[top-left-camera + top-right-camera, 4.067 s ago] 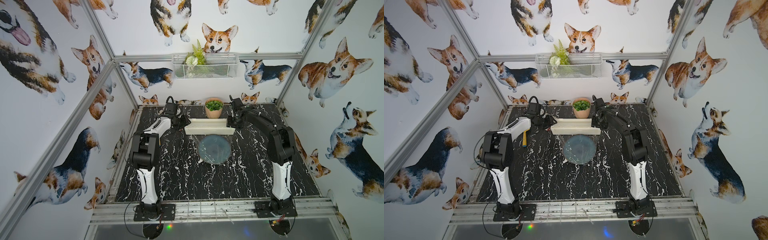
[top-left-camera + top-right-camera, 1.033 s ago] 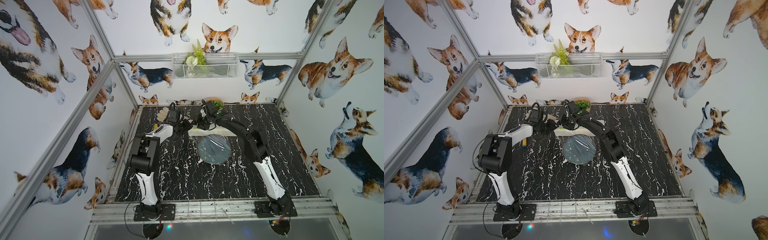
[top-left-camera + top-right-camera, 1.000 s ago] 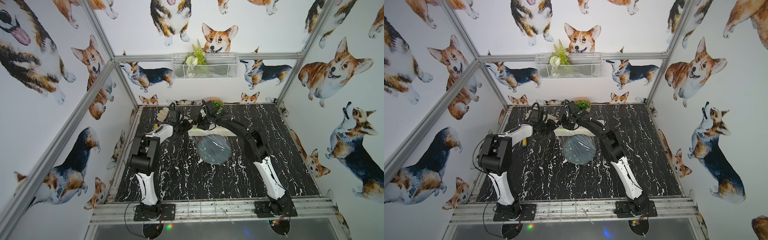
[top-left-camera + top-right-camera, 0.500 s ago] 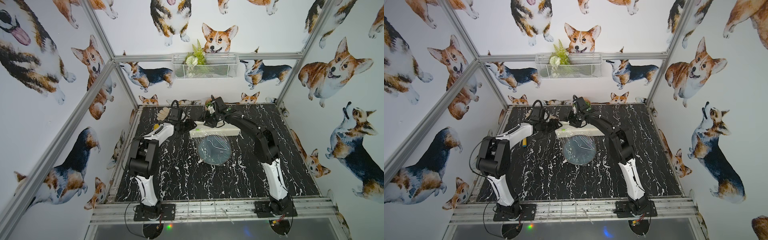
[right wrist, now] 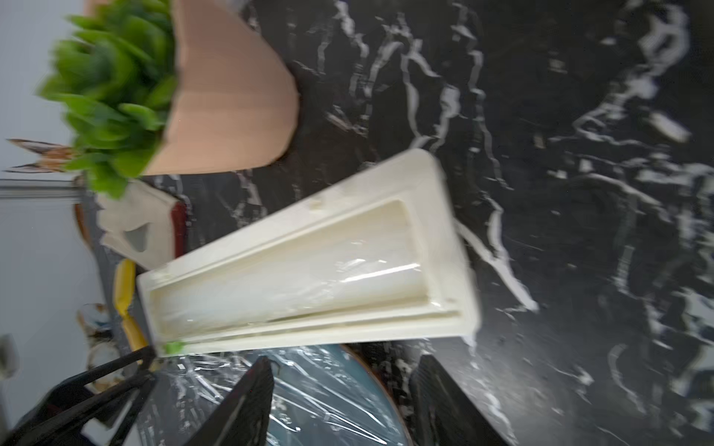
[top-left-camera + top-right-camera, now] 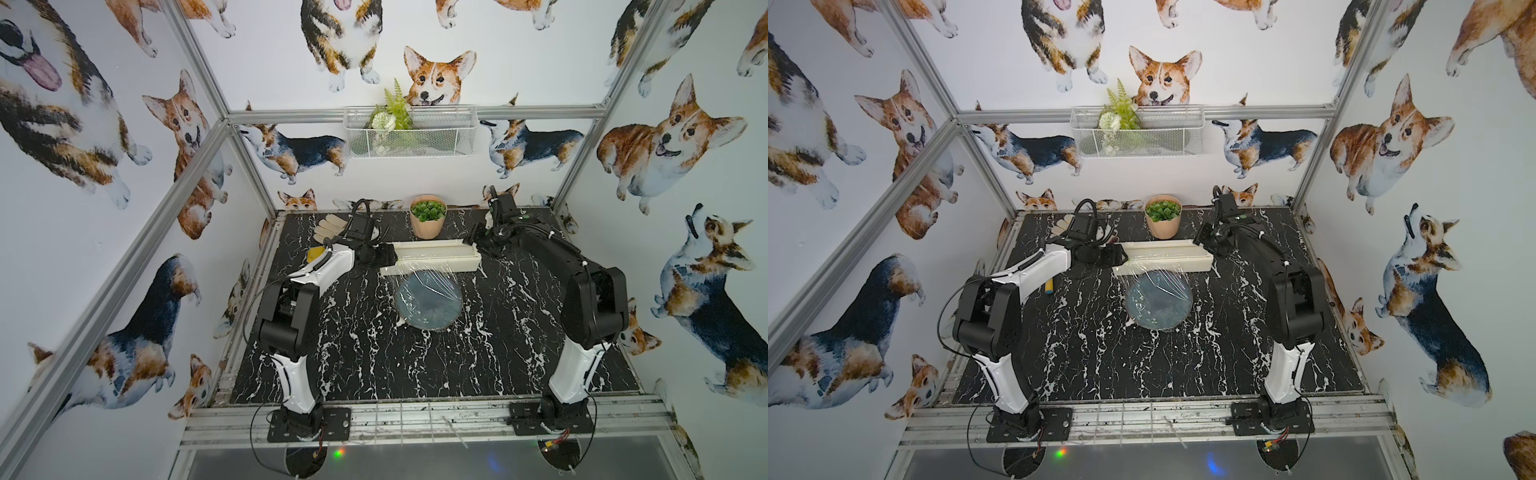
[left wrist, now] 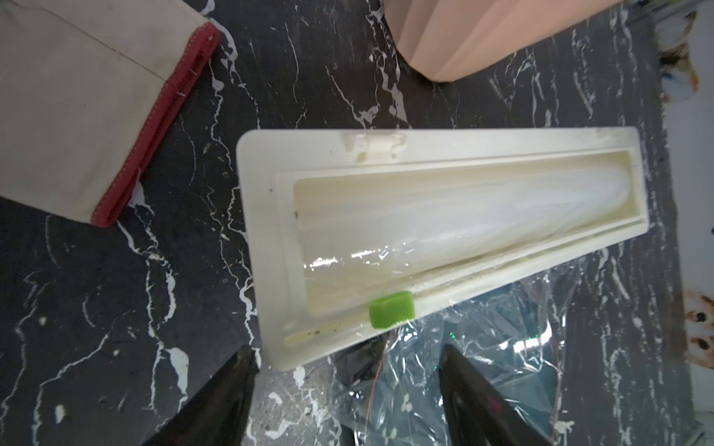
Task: Wrap the plate with plastic wrap
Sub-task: Tear off the plastic wrap from the plastic wrap cutting box.
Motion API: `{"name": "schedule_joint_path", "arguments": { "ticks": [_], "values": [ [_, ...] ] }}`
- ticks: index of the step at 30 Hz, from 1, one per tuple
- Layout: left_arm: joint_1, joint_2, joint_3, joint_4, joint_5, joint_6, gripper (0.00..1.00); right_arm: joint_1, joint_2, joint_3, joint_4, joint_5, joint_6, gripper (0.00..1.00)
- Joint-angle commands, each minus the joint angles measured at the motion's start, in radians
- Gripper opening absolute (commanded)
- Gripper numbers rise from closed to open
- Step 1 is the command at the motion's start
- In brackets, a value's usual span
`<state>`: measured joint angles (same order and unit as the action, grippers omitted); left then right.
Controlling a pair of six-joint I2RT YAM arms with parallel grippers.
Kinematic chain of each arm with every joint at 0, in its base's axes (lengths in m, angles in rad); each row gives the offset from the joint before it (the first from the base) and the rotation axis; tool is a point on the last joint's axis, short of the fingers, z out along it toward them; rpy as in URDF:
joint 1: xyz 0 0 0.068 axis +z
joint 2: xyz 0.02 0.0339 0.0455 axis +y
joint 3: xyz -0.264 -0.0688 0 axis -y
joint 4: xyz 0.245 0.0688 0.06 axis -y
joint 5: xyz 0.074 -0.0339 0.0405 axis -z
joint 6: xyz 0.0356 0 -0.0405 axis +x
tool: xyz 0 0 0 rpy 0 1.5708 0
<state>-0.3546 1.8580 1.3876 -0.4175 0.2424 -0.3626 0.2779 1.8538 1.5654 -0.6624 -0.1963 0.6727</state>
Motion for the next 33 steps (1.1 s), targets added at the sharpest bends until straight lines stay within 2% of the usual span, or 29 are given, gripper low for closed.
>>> {"name": "schedule_joint_path", "arguments": {
  "ticks": [1, 6, 7, 9, 17, 21, 25, 33],
  "values": [
    [-0.019, 0.021, 0.034, -0.076, -0.099, 0.082, 0.77, -0.02, -0.009, -0.008, -0.061, 0.107, -0.104, 0.65],
    [-0.032, 0.043, 0.067, -0.101, -0.144, 0.079, 0.76, -0.02, 0.034, 0.044, -0.102, 0.151, -0.151, 0.64],
    [-0.033, 0.046, 0.07, -0.104, -0.147, 0.08, 0.75, -0.021, 0.041, 0.05, -0.105, 0.16, -0.157, 0.6],
    [-0.035, 0.053, 0.084, -0.115, -0.162, 0.084, 0.74, -0.021, 0.065, 0.07, -0.118, 0.176, -0.171, 0.59],
    [-0.05, 0.073, 0.112, -0.139, -0.187, 0.097, 0.74, -0.02, 0.138, 0.097, -0.129, 0.162, -0.185, 0.58],
    [-0.058, 0.082, 0.136, -0.137, -0.168, 0.079, 0.78, -0.019, 0.157, 0.1, -0.123, 0.142, -0.181, 0.58],
    [-0.061, 0.082, 0.156, -0.113, -0.139, 0.029, 0.83, -0.019, 0.173, 0.105, -0.127, 0.141, -0.186, 0.52],
    [-0.088, 0.115, 0.175, -0.148, -0.254, 0.033, 0.79, -0.018, 0.183, 0.088, -0.116, 0.131, -0.188, 0.5]
  ]
}}
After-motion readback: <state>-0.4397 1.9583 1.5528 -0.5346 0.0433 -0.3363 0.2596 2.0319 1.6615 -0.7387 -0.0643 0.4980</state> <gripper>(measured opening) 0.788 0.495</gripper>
